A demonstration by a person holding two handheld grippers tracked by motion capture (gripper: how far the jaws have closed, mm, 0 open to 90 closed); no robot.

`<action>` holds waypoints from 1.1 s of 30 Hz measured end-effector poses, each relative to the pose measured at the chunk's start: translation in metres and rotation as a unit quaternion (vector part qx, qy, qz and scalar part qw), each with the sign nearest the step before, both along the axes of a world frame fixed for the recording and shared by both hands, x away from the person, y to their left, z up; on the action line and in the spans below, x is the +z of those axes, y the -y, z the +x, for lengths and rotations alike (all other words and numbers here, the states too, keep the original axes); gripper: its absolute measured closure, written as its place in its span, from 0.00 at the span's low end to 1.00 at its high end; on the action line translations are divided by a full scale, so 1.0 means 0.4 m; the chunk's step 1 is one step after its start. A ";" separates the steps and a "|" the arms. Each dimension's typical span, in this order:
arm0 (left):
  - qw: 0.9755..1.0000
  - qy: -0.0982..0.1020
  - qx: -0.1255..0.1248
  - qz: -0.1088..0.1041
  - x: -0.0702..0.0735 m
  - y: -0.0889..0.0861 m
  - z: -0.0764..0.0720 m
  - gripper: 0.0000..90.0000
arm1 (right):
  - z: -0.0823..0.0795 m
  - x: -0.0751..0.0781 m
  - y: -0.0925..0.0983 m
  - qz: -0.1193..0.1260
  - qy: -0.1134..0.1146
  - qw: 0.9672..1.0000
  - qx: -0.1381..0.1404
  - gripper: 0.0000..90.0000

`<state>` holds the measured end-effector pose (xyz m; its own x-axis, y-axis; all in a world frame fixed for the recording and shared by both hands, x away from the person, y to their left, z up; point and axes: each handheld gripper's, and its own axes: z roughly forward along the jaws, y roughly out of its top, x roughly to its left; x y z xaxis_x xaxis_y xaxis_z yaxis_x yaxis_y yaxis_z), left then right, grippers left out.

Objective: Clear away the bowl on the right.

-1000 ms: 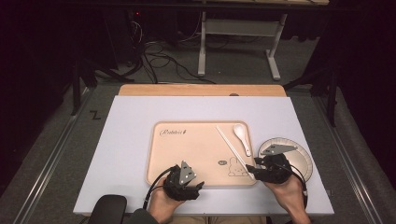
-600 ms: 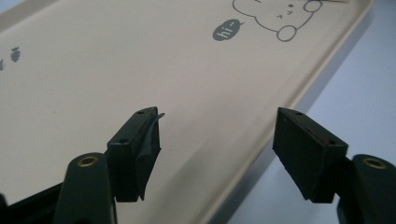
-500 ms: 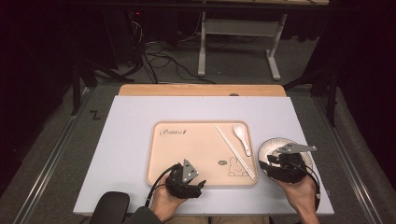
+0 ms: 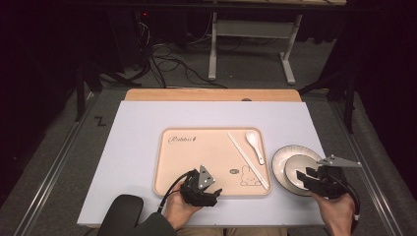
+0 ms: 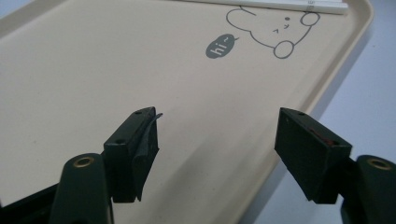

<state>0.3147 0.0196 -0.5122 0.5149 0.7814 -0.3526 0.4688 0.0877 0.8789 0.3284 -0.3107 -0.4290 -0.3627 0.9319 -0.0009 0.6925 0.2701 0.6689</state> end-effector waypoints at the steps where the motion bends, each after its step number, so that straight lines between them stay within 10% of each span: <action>1: 1.000 0.000 0.000 0.000 0.001 0.000 0.001 0.33 | -0.002 -0.001 0.007 0.002 -0.001 1.000 -0.006 0.67; 12: 1.000 -0.007 -0.020 -0.007 0.005 0.016 0.007 0.33 | -0.022 0.007 0.085 -0.008 0.012 0.997 -0.076 0.66; 25: 0.999 0.004 -0.039 0.004 0.003 0.021 -0.008 0.33 | 0.007 -0.021 0.120 -0.013 -0.017 0.995 -0.095 0.65; 33: 0.997 0.024 -0.052 0.049 -0.011 0.035 -0.036 0.34 | 0.036 -0.044 0.129 -0.004 -0.040 0.995 -0.092 0.62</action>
<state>0.3003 0.0054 -0.5167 0.6103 0.7516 -0.2502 0.4276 -0.0466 0.9028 0.3427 -0.3622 -0.4466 -0.1850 0.9826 0.0143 0.7821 0.1384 0.6076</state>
